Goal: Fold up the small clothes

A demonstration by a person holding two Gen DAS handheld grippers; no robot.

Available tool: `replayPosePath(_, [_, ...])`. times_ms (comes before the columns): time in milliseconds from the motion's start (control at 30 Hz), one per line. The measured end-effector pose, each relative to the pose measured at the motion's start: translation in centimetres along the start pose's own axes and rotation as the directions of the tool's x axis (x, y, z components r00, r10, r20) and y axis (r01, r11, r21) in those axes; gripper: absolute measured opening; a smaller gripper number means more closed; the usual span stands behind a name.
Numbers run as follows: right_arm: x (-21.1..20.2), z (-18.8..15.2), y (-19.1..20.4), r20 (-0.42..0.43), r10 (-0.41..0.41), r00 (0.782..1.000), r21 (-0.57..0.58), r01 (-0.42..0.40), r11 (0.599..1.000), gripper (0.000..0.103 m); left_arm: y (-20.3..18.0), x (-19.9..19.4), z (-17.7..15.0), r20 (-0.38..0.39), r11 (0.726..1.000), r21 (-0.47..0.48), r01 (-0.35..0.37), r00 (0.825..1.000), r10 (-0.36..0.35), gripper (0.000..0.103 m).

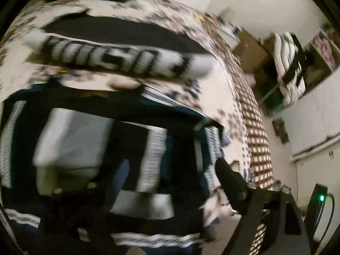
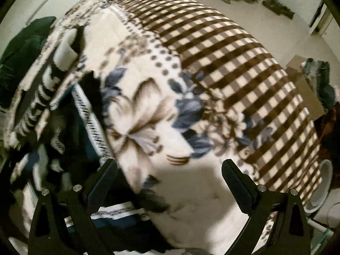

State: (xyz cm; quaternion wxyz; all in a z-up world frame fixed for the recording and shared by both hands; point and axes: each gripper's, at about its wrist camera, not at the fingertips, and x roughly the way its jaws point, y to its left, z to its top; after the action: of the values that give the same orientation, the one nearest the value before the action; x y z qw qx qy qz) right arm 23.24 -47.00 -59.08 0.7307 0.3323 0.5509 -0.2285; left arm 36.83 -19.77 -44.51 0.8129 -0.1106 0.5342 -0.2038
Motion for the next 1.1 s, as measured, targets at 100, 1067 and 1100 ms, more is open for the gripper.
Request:
replayPosePath(100, [-0.8,0.8,2.3,0.004,0.107,0.994,-0.024,-0.107,0.994,0.100,5.2,-4.0,-0.2,0.063,0.995,-0.055,-0.089,0.994,0.092,0.088])
replayPosePath(1067, [7.1,6.8,11.6,-0.162,0.089,0.983,-0.114,-0.109,0.987,0.038,23.0,-1.6,0.2,-0.081,0.900,-0.116,-0.419,0.908,0.412,0.091])
replayPosePath(1100, [6.0,6.5,11.0,-0.132,0.118,0.984,-0.081,-0.130,0.988,0.048,22.5,-2.1,0.0,-0.069,0.907,-0.117,-0.405,0.914,0.400,0.091])
